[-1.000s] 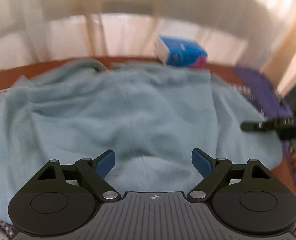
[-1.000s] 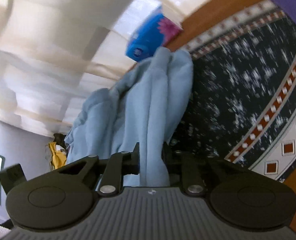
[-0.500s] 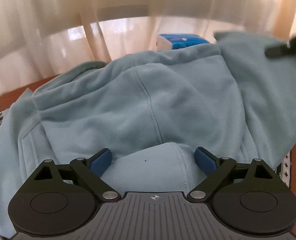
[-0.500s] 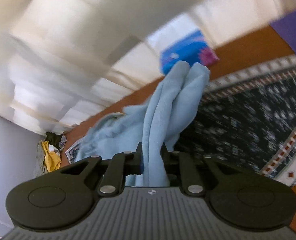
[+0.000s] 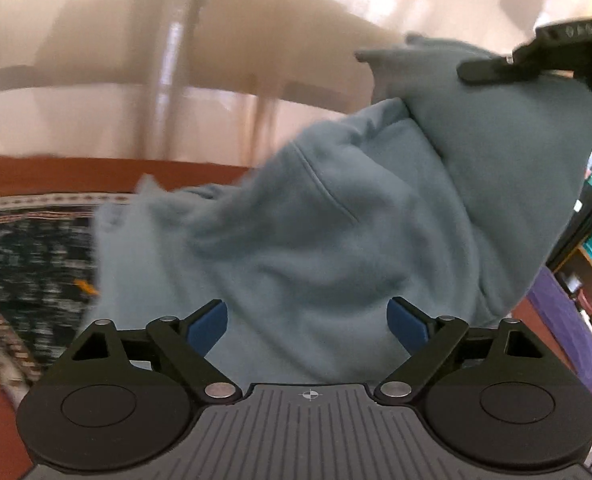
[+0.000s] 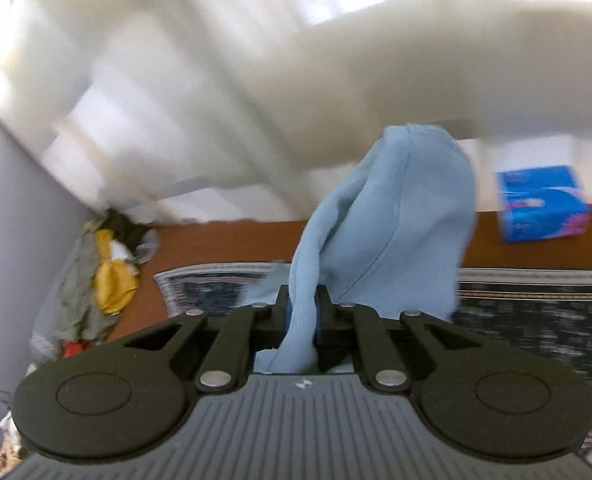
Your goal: Fold clothes
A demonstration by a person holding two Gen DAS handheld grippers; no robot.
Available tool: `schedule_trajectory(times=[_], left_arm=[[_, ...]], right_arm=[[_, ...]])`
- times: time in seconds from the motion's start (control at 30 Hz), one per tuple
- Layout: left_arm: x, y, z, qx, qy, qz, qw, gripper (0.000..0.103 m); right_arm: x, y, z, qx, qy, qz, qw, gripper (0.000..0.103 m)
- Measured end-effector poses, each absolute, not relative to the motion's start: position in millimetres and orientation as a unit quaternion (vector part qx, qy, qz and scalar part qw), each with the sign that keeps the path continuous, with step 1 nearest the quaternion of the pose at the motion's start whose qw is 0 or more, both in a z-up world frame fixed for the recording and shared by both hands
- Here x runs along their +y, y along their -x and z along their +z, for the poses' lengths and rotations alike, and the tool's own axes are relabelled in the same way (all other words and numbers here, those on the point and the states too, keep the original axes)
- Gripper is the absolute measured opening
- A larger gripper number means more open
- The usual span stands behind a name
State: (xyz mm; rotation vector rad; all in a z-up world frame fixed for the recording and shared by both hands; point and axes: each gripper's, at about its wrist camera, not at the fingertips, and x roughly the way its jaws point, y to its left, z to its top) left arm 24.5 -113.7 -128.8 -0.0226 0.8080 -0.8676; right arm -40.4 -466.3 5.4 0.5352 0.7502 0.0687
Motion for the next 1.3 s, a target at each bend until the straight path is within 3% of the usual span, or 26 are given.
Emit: schedule_trajectory(times=[0.27, 0.47, 0.6, 0.8, 1.0, 1.07, 1.3], left_arm=[[-86, -60, -127, 0.387, 0.103, -0.405, 0.822, 0.09], [-115, -54, -107, 0.368, 0.111, -0.469, 0.795, 0.089], [-135, -49, -93, 0.355, 0.116, -0.51, 0.775, 0.089], [-215, -69, -114, 0.404, 0.074, -0.534, 0.74, 0.09], [-301, -90, -195, 0.498, 0.006, -0.482, 0.721, 0.093], [-309, -79, -200, 0.478, -0.017, -0.486, 0.732, 0.101], [-284, -79, -162, 0.478, -0.014, -0.484, 0.733, 0.096]], right_arm=[[-406, -1, 8, 0.378, -0.211, 0.04, 0.901, 0.011], [-474, 63, 7, 0.33, -0.27, -0.076, 0.901, 0.011], [-536, 118, -23, 0.303, -0.342, -0.149, 0.877, 0.011], [-602, 169, -88, 0.271, -0.448, -0.184, 0.832, 0.011], [-628, 181, -135, 0.253, -0.501, -0.174, 0.809, 0.011], [-633, 184, -141, 0.25, -0.511, -0.169, 0.805, 0.011], [-629, 177, -134, 0.242, -0.518, -0.14, 0.809, 0.011]])
